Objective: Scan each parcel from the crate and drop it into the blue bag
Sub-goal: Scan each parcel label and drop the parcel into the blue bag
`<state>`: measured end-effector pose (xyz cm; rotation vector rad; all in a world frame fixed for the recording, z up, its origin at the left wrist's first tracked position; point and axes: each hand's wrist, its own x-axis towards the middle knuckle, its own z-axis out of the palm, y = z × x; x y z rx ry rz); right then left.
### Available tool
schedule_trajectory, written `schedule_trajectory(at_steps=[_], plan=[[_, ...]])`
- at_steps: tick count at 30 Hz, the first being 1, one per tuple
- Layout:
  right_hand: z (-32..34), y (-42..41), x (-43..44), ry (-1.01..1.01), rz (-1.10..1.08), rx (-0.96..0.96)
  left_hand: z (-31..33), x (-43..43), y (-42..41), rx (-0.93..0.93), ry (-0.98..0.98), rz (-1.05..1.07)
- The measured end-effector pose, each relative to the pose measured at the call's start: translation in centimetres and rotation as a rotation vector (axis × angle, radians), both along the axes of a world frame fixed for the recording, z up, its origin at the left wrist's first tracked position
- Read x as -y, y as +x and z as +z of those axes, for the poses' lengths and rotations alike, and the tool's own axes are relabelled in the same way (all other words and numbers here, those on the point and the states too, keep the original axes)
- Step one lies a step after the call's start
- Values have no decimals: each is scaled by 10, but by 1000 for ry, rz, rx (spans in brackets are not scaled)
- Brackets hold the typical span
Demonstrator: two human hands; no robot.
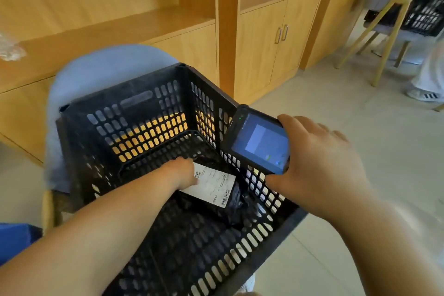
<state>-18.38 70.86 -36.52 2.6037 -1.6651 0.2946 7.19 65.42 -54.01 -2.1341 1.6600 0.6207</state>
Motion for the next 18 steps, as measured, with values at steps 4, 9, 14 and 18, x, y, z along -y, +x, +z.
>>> schedule_trajectory(at_steps=[4,9,14,18], plan=[[-13,11,18,-16,27,-79,-30,13,-1,4,106,129],[-23,15,29,21,34,-120,-52,21,-8,-51,155,185],[-26,12,31,33,17,-93,-50,26,-1,-111,71,270],[-23,6,26,35,-1,-75,-38,26,4,-119,110,327]])
